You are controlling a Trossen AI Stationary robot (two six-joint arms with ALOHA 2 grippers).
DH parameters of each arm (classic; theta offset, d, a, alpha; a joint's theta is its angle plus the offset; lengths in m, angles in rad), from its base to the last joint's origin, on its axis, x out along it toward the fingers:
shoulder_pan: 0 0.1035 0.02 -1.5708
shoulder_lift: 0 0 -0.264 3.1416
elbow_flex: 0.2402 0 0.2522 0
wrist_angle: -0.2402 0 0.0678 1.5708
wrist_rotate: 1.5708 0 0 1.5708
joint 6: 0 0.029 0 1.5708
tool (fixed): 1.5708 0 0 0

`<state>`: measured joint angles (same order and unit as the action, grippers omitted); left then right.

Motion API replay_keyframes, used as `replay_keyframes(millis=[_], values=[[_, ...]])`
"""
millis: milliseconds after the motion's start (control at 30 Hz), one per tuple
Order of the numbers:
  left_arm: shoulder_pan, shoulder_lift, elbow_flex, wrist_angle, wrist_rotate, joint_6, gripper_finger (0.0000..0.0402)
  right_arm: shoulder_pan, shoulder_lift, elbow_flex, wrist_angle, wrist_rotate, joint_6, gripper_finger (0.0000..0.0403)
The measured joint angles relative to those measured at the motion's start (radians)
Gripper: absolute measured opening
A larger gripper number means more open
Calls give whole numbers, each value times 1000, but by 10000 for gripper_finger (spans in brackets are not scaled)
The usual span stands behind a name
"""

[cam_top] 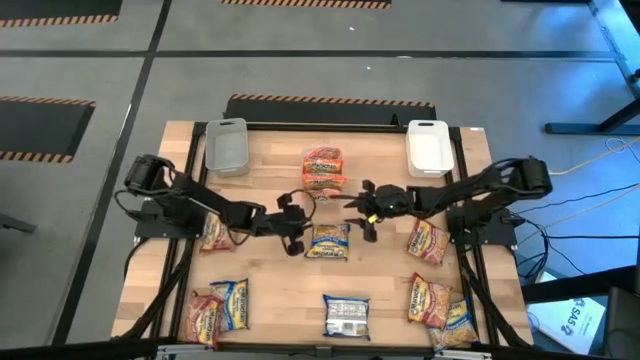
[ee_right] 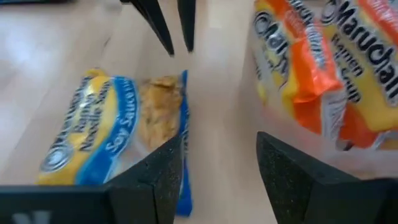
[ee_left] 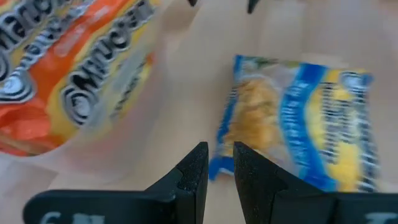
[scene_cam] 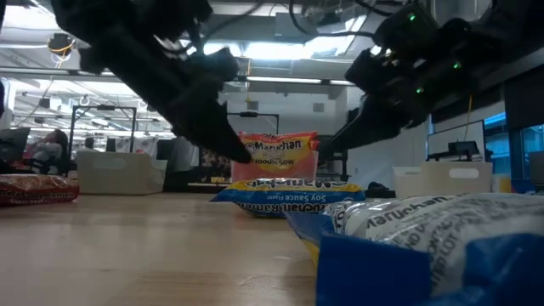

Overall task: Sort Maruchan noodles
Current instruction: Adjust the transparent bin on the table

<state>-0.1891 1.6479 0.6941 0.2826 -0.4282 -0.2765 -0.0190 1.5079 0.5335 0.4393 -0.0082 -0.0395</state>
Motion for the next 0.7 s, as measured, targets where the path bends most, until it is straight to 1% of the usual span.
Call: replay_keyframes(millis=[100,367,467,700], values=[[32,20,1,3,-1,0,69,-25,36,7,43,-2,-8,181],[117,22,1,2,-10,32,69,-93,126,50,40,-1,-18,177],[144,22,1,2,-9,36,69,-125,138,61,58,3,-18,177],[198,22,1,-5,-7,103,69,-188,141,63,116,-11,-18,177]])
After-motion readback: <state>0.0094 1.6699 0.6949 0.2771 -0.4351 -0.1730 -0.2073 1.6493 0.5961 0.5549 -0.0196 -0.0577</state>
